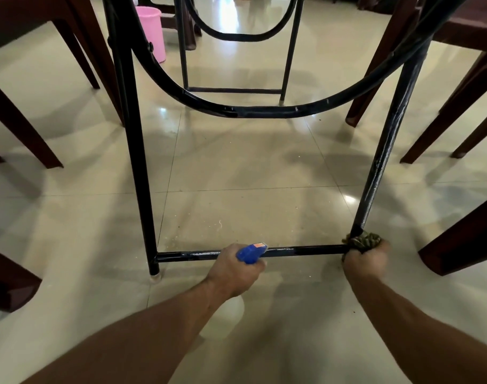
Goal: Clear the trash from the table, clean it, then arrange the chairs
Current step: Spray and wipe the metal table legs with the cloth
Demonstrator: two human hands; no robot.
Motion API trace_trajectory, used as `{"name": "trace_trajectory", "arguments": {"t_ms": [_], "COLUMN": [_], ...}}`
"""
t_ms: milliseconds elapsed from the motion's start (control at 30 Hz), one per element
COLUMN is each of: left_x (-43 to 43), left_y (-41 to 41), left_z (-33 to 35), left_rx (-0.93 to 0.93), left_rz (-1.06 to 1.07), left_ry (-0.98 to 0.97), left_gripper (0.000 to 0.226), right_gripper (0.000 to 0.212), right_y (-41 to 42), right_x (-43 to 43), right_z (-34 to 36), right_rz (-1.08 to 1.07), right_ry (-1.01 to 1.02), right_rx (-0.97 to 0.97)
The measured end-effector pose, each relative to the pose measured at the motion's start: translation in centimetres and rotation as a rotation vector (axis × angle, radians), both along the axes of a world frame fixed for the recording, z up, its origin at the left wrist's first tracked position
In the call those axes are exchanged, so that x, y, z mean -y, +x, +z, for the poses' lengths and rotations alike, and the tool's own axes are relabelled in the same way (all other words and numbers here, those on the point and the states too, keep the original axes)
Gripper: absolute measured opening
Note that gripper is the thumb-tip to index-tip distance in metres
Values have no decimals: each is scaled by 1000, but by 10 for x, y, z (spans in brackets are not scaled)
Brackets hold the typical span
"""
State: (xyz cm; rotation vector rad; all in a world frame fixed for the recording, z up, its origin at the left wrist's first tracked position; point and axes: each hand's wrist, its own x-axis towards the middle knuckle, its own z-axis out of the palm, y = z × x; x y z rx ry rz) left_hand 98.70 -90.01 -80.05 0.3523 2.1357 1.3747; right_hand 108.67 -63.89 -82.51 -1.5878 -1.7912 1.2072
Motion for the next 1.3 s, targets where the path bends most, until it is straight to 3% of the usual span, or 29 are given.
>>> {"name": "trace_trajectory", "arguments": {"t_ms": [67, 167, 233, 300, 367, 467, 533, 633, 667, 767, 833, 900, 967, 1033, 1067, 1200, 1267, 1300], "left_x": [-1, -1, -5, -11, -18, -18, -15, -8, -2, 14, 28, 44, 65, 92, 103, 132, 144, 149], "left_y": [-2, 2, 9, 14, 16, 19, 21, 20, 19, 10, -3, -15, -24, -30, -31, -38, -46, -51], "left_z": [-2, -4, 0, 5, 7, 7, 8, 10, 12, 19, 23, 24, 20, 18, 17, 25, 30, 29], "left_rx": [-8, 16, 28, 27, 19, 10, 10, 13, 23, 67, 72, 55, 51, 47, 41, -7, -2, -9], "left_rz": [12, 12, -13, -6, -4, -8, -11, -2, 14, 62, 99, 147, 186, 206, 204, 276, 342, 358], "left_ry": [-22, -40, -37, -32, -26, -27, -30, -43, -40, -8, -8, -32, -56, -74, -85, -81, -48, -36], "left_gripper": [46, 34, 31, 28, 31, 41, 37, 21, 21, 26, 25, 28, 31, 16, 13, 23, 18, 20], "right_gripper": [35, 18, 14, 25, 35, 45, 54, 83, 89, 82, 76, 76, 72, 73, 72, 70, 67, 68], "right_y": [4, 14, 21, 19, 18, 14, 9, 5, 3, -10, -23, -34, -38, -41, -41, -43, -57, -66], "right_x": [7, -4, -13, -3, 15, 51, 76, 92, 91, 83, 104, 142, 179, 193, 187, 175, 200, 216], "right_z": [-7, -9, -4, 5, 6, 4, 3, 1, 1, 1, 4, -3, -5, -3, -6, -11, -8, -9], "right_rz": [60, 155, 202, 208, 322, 695, 864, 1306, 1314, 855, 737, 882, 1190, 1402, 1361, 696, 615, 673], "right_ry": [76, -198, -237, -145, 178, 588, 619, 715, 707, 569, 558, 649, 764, 851, 860, 616, 560, 574], "right_rx": [-3, 185, 259, 96, 99, 502, 458, 423, 479, 631, 770, 737, 596, 562, 588, 815, 798, 767]}}
